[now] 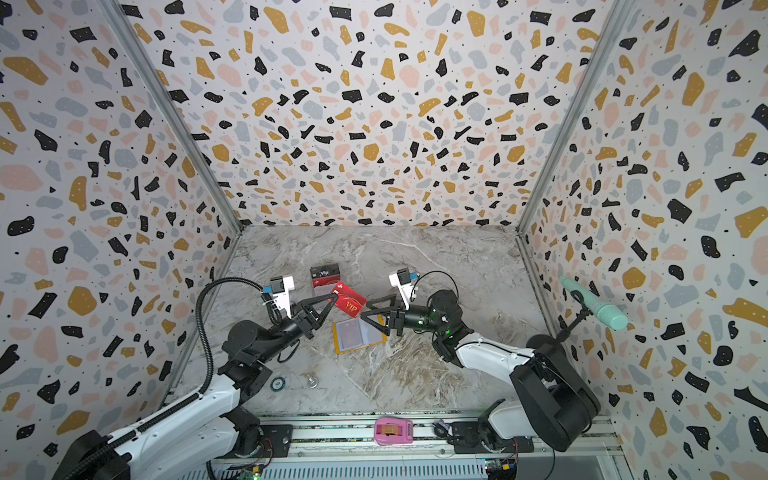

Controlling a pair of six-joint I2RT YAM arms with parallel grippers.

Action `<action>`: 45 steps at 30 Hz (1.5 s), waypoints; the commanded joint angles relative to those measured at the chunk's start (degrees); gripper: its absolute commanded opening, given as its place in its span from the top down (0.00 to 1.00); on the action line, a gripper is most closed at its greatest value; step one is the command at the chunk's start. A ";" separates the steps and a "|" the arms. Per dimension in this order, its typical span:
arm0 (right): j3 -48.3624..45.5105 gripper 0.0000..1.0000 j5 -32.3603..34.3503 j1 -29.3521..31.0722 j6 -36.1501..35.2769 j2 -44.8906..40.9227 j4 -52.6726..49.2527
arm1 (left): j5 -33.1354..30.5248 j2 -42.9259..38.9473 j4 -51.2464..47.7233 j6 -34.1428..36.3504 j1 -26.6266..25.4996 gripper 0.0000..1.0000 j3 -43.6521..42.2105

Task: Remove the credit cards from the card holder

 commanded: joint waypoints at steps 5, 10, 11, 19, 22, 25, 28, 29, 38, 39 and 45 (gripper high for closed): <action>3.50 0.45 2.99 2.50 5.42 2.59 10.81 | -2.62 -1.46 10.98 -0.95 0.20 1.00 -2.72; 5.54 0.60 1.19 3.91 7.43 5.73 13.94 | -3.93 -2.52 11.96 -0.68 0.22 1.00 -3.71; 5.81 0.60 1.00 4.08 7.77 6.23 14.56 | -4.03 -2.70 12.78 -0.58 0.24 1.00 -4.08; 7.12 0.68 0.83 5.62 9.23 8.39 18.12 | -5.73 -4.77 14.32 -0.16 0.25 1.00 -5.92; 7.32 0.73 0.94 6.21 9.92 9.07 19.50 | -5.88 -4.94 13.88 -0.07 0.23 1.00 -5.92; 7.40 0.78 1.00 6.38 11.11 9.93 21.49 | -5.94 -4.81 13.94 -0.08 0.22 1.00 -5.87; 7.40 0.82 0.87 6.47 12.26 10.74 23.43 | -5.85 -4.77 14.12 0.19 0.24 1.00 -5.87; 7.41 0.83 0.90 6.47 12.57 10.93 23.89 | -5.66 -4.81 14.13 0.29 0.31 1.00 -5.87; 6.98 0.93 1.46 6.41 13.18 11.43 25.66 | -5.07 -4.95 12.32 0.90 0.21 1.00 -5.61; 6.82 0.94 1.51 6.38 13.31 11.48 26.06 | -5.05 -5.01 11.92 1.06 0.26 1.00 -5.57; 5.16 0.99 1.62 5.61 12.67 9.99 25.87 | -3.28 -7.19 -0.55 6.55 0.24 0.98 -2.27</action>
